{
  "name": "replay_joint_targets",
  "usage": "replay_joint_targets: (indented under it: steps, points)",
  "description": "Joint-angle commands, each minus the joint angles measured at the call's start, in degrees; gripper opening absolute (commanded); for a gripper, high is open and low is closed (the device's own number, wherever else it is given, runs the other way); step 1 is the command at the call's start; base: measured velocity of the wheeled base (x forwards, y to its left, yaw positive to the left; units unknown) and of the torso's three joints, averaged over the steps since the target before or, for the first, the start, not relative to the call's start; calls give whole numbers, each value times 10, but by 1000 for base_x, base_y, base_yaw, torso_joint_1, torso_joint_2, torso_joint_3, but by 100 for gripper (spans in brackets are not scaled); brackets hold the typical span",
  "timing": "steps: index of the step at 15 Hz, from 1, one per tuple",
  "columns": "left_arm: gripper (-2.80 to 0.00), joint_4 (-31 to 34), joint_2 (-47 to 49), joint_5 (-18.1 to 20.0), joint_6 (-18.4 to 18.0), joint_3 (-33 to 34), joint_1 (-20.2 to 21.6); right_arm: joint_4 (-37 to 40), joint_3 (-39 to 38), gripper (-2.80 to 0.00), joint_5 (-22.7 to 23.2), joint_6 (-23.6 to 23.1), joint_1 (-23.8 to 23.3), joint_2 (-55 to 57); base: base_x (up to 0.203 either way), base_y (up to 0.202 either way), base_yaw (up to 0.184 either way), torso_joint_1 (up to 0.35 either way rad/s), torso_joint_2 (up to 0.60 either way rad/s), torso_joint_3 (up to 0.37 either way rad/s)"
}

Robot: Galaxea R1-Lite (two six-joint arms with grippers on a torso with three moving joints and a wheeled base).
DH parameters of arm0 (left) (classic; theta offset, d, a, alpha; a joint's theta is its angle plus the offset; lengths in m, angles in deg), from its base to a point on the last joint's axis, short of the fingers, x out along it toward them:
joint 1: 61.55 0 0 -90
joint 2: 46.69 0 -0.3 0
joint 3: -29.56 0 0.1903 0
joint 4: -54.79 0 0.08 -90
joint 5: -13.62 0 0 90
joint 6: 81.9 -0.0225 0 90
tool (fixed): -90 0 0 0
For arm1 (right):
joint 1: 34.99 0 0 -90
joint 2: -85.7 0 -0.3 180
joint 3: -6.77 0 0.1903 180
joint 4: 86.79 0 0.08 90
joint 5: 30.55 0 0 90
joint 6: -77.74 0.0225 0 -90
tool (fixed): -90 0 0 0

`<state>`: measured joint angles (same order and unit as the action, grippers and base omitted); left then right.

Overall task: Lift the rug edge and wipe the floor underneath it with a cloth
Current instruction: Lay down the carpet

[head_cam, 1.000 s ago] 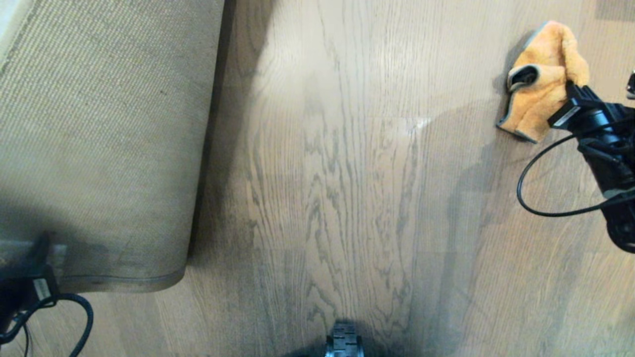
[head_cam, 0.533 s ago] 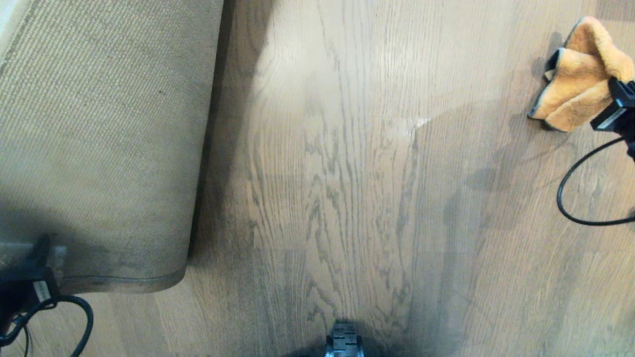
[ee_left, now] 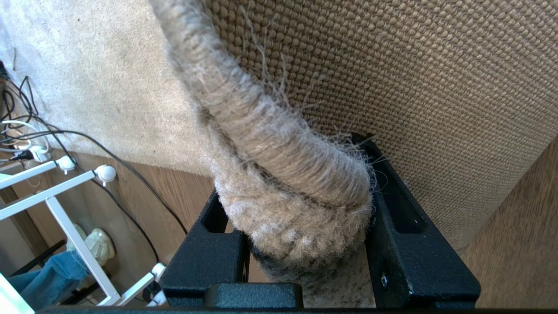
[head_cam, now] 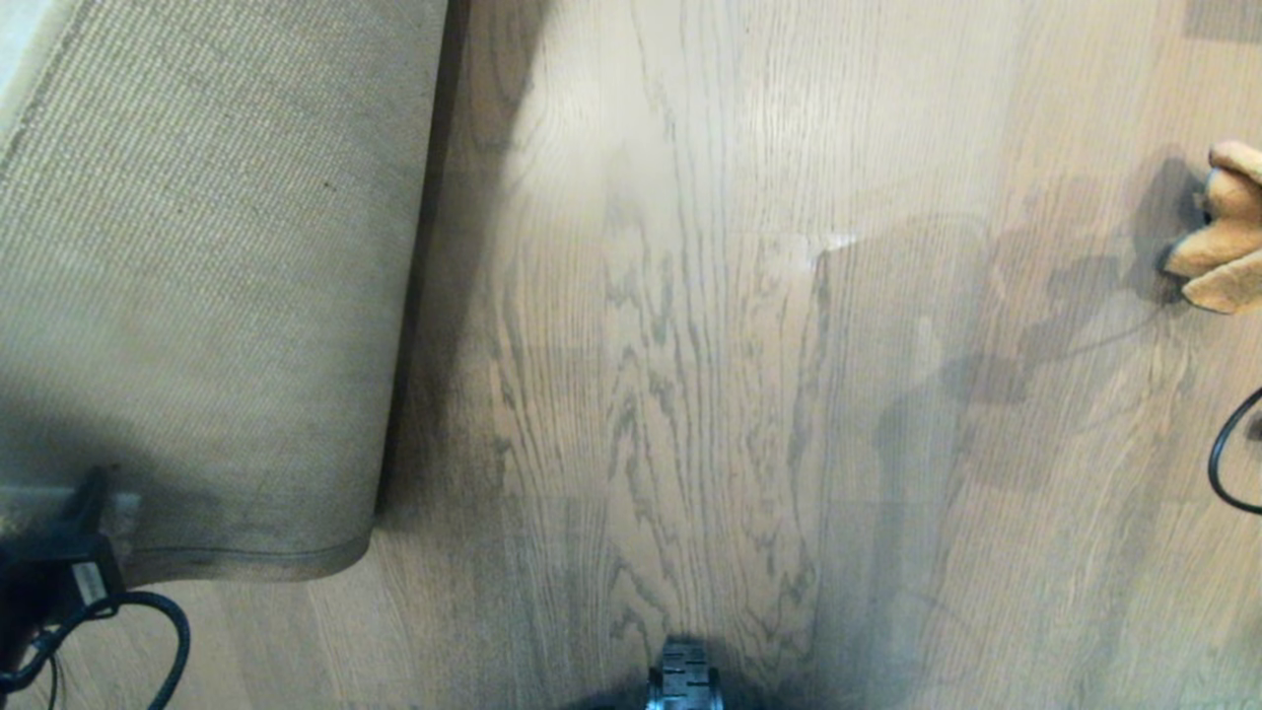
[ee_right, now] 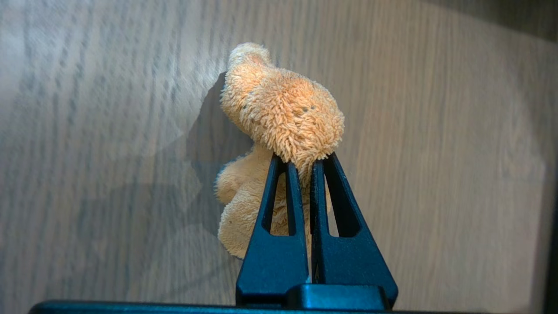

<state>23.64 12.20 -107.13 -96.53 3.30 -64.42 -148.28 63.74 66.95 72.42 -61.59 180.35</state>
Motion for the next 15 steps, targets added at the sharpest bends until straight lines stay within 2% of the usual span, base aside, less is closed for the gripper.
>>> replay_joint_targets:
  steps: [1, 8, 15]
  points:
    - [-280, -3, 2, -2, 0, 1, 0, -5, -24, -280, 1, -1, -8, -1, 0, 0, 0, 0, 0, 0]
    - [-280, -3, 3, -2, 0, 1, 0, -13, -89, -280, 2, -1, -8, 27, 0, 0, 0, 0, 0, 0]
    - [-280, -3, 3, -2, 0, 3, 1, -16, -93, -280, 3, -2, -8, 49, 0, 0, 0, 0, 0, 0]
